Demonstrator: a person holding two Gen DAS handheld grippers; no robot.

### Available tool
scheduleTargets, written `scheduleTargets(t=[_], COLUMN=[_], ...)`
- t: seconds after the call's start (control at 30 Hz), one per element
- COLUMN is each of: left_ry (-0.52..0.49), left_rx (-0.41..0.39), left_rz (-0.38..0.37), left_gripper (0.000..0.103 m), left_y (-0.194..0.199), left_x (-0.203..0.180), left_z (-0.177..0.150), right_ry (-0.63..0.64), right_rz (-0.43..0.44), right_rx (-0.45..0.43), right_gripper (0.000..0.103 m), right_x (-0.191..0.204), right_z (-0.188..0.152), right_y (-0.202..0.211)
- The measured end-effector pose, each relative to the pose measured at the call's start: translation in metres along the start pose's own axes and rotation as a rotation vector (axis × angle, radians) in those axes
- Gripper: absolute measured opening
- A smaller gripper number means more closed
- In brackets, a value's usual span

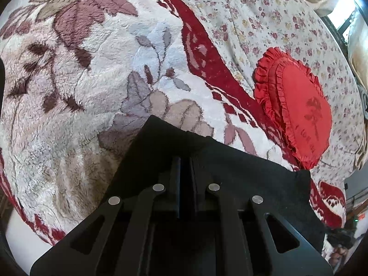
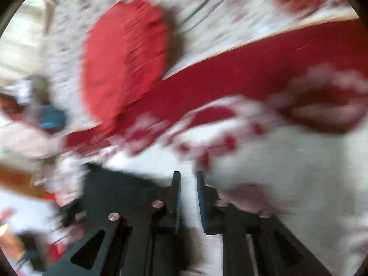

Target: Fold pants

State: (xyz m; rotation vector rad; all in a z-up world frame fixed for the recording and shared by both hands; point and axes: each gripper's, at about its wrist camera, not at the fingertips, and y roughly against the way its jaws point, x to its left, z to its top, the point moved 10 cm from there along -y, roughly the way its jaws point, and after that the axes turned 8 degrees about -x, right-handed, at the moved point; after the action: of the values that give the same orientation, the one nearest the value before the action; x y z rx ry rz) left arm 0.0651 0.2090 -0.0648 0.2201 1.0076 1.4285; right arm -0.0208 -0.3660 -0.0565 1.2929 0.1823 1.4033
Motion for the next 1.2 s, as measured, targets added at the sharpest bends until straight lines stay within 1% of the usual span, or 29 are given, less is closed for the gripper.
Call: scheduleTargets(t=[0.03,0.1,0.2,0.23,0.27,0.3,0.33,0.4,0.43,0.47,0.5,0.53,0.57,0.6,0.63,0.67,0.7,0.73,0.77,0.8,0.83,0.9,0.97,1.0,1.03,1.07,1.1,1.13,1.2], left_ry=[-0.006,-0.019,-0.022,-0.024,-0.032,-0.042,-0.057,-0.087,-0.105,-0.129,-0.153,-0.161,-0.162,-0.158,-0.149,-0.146,-0.149,-0.149,-0.135,-0.098,-0.077,-0.064,-0.074,-0.087,-0.109,-0.131,-0.122,-0.070,-0.020], left_rx=[-0.002,-0.005,0.006,0.015,0.025,0.032,0.039,0.046,0.036,0.008,-0.044,-0.076,-0.090,-0.096,-0.094,-0.077,-0.054,-0.036,-0.017,0.008,0.007,-0.033,-0.083,-0.095,-0.106,-0.091,-0.056,-0.025,-0.034], left_rz=[0.002,0.002,-0.009,-0.011,-0.009,-0.006,-0.001,0.010,0.011,0.010,-0.001,-0.028,-0.064,-0.100,-0.132,-0.146,-0.137,-0.107,-0.078,-0.065,-0.078,-0.080,-0.101,-0.115,-0.112,-0.074,-0.033,-0.054,-0.071], left_gripper=[0.009,0.009,0.009,0.009,0.009,0.009,0.010,0.009,0.009,0.009,0.010,0.011,0.011,0.016,0.019,0.022,0.022,0.022,0.022,0.020,0.018,0.018,0.019,0.019,0.019,0.019,0.017,0.017,0.017], left_y=[0.000,-0.001,-0.001,-0.001,-0.002,-0.002,-0.003,-0.001,0.004,0.014,0.032,0.047,0.059,0.069,0.078,0.081,0.079,0.075,0.070,0.064,0.064,0.077,0.093,0.096,0.095,0.085,0.071,0.061,0.066], left_x=[-0.001,-0.002,-0.001,-0.001,-0.001,-0.002,-0.003,-0.006,-0.008,-0.012,-0.017,-0.022,-0.026,-0.028,-0.029,-0.026,-0.019,-0.010,0.002,0.016,0.021,0.022,0.009,0.003,-0.001,0.004,0.014,0.021,0.021], left_z=[0.000,0.001,0.002,0.002,0.003,0.004,0.005,0.007,0.010,0.014,0.018,0.018,0.015,0.009,0.000,-0.014,-0.029,-0.042,-0.054,-0.068,-0.072,-0.071,-0.065,-0.063,-0.063,-0.066,-0.069,-0.073,-0.066], right_ry=[-0.029,-0.037,0.080,0.101,0.140,0.159,0.105,-0.120,-0.175,-0.144,-0.121,-0.117,-0.108,-0.079,-0.033,0.028,0.020,-0.027,-0.168,-0.229,-0.227,-0.139,-0.064,-0.038,-0.014,0.003,0.003,-0.015,-0.080], right_rz=[0.052,0.243,0.384,0.400,0.385,0.297,0.210,0.303,0.301,0.250,0.254,0.329,0.424,0.472,0.479,0.429,0.363,0.326,0.387,0.412,0.399,0.383,0.471,0.486,0.481,0.436,0.341,0.325,0.373], right_rx=[-0.015,-0.002,0.085,0.119,0.171,0.184,0.171,0.107,0.016,-0.052,-0.099,-0.109,-0.084,-0.057,-0.032,0.003,0.022,0.031,0.031,0.022,0.012,-0.027,-0.038,-0.028,-0.015,0.009,0.032,0.048,0.030], right_gripper=[0.015,0.015,0.015,0.015,0.015,0.014,0.000,0.000,0.004,0.008,0.009,0.009,0.009,0.009,0.009,0.009,0.008,0.000,0.000,0.000,0.000,0.004,0.006,0.006,0.006,0.006,0.002,0.000,0.000], right_x=[0.008,0.057,0.118,0.126,0.124,0.102,0.073,0.044,0.034,0.030,0.035,0.048,0.064,0.075,0.080,0.077,0.064,0.048,0.036,0.033,0.035,0.054,0.083,0.091,0.093,0.090,0.077,0.067,0.067], right_z=[0.000,-0.015,-0.055,-0.067,-0.084,-0.093,-0.092,-0.082,-0.074,-0.071,-0.072,-0.077,-0.087,-0.098,-0.108,-0.123,-0.132,-0.132,-0.133,-0.132,-0.130,-0.126,-0.122,-0.120,-0.122,-0.127,-0.134,-0.139,-0.139], right_y=[0.007,0.010,-0.003,-0.010,-0.020,-0.031,-0.035,-0.023,-0.007,0.006,0.018,0.026,0.031,0.031,0.030,0.018,0.005,-0.003,-0.007,-0.005,-0.003,0.007,0.017,0.016,0.010,-0.003,-0.019,-0.029,-0.032])
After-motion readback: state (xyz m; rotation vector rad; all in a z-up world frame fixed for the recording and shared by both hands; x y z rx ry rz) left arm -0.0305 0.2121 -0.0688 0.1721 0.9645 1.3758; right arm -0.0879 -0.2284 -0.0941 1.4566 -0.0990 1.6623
